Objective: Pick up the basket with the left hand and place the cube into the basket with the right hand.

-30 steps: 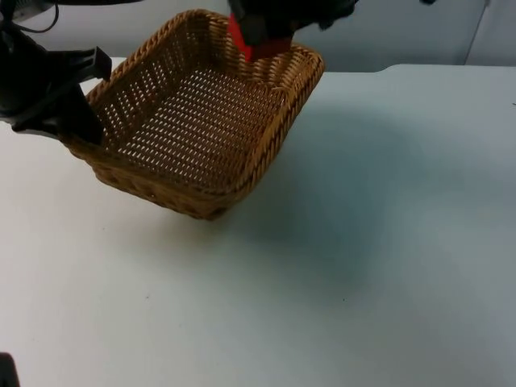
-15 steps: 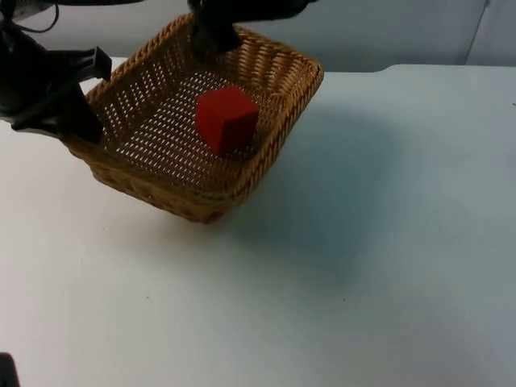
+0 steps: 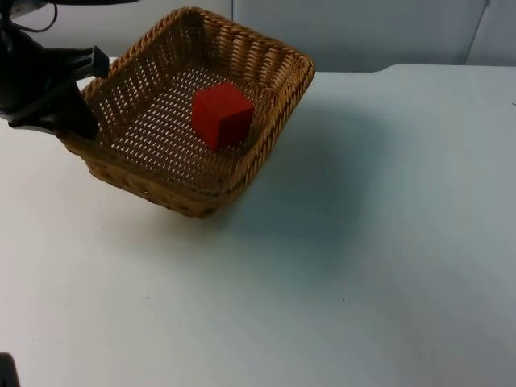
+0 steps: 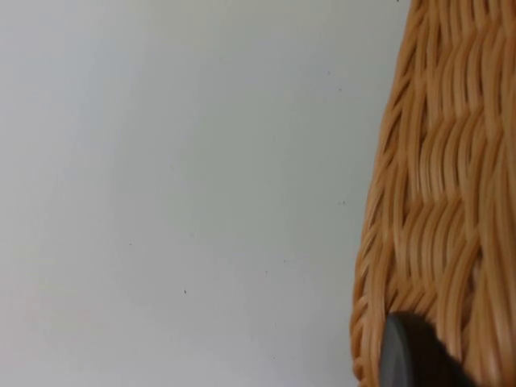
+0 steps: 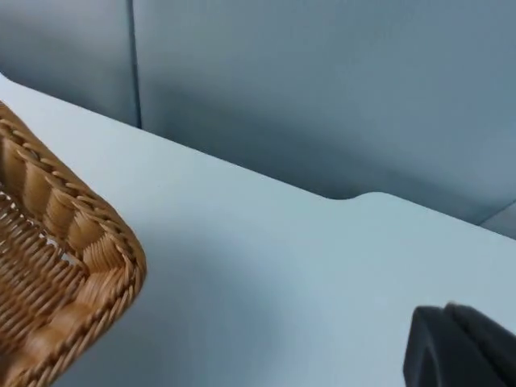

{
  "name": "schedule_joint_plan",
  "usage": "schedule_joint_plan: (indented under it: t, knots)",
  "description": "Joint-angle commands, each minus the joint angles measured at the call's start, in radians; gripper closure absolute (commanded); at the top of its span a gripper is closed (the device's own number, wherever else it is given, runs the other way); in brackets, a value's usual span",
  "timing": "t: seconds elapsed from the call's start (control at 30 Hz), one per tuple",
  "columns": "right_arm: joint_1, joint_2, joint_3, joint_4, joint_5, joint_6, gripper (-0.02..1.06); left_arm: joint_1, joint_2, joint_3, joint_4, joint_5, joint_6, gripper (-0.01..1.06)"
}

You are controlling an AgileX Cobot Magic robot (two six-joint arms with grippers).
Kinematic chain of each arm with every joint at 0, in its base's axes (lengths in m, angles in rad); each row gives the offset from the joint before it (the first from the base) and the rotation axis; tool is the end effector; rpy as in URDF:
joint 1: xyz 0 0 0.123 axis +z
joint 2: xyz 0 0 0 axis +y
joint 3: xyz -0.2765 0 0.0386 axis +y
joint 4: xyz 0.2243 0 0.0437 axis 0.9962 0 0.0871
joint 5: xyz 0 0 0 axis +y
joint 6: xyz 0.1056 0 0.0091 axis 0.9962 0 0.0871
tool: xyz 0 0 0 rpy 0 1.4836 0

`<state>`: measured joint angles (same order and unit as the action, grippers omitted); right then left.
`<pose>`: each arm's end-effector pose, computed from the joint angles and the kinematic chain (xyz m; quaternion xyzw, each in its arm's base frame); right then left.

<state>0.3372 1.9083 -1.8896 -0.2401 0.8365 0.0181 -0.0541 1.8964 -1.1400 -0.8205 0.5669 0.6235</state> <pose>0.4111 0.1243 0.3391 -0.1838 0.8961 -0.0429 0.4018 0.3613 -0.0613 0.1645 0.0213 0.9512 -0.2136 0.2217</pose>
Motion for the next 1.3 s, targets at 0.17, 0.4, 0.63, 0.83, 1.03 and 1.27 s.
schedule_joint_plan:
  t: [0.17, 0.4, 0.63, 0.83, 1.03, 1.27]
  knots:
    - [0.003, -0.043, -0.009, 0.020, 0.041, -0.010, 1.05, 0.002, -0.009, -0.002, -0.066, -0.044, -0.003, 1.05]
    - [0.009, -0.043, -0.009, 0.064, 0.037, -0.038, 1.05, -0.023, 0.066, -0.002, -0.106, 0.034, 0.028, 1.05]
    - [0.009, -0.043, -0.009, 0.063, 0.037, -0.063, 1.05, -0.048, 0.144, -0.002, -0.102, 0.034, 0.133, 0.70]
    - [0.009, -0.043, -0.009, 0.063, 0.033, -0.069, 1.05, -0.046, 0.144, -0.010, 0.004, -0.034, 0.071, 0.11]
    - [0.009, -0.043, -0.009, 0.054, 0.012, -0.069, 1.05, -0.046, 0.127, -0.149, 0.208, 0.100, -0.046, 0.12]
    - [0.009, -0.132, -0.009, -0.205, 0.018, 0.119, 1.05, -0.046, 0.006, -0.454, 0.536, 0.294, -0.303, 0.78]
